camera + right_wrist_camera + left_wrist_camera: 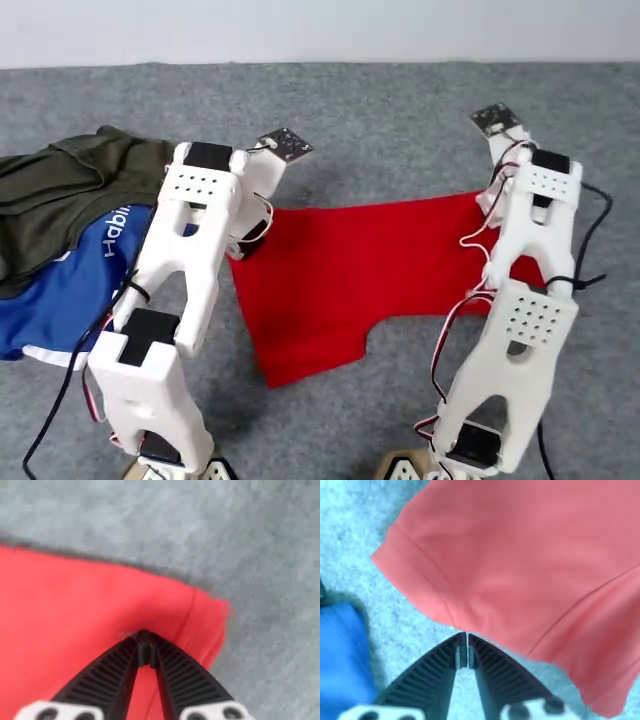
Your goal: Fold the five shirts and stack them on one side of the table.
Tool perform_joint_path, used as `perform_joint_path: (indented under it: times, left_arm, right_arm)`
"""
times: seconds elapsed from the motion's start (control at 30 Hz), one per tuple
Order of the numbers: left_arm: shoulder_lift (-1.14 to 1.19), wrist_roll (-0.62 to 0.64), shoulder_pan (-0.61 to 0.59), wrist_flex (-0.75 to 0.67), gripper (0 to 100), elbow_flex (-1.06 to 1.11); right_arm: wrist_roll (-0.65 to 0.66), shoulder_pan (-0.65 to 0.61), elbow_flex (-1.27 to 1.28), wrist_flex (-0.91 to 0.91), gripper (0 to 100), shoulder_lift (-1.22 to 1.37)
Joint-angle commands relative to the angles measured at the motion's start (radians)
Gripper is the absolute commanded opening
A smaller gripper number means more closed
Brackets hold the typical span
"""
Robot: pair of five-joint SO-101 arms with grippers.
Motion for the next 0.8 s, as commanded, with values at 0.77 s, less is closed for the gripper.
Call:
perform_joint_path:
  times: [0.77]
  left_arm:
    - [-0.31, 0.018, -0.041, 0.126, 2, -0.002]
  right_arm:
    - [-0.017, 0.001, -0.11, 0.59, 1.2, -0.24]
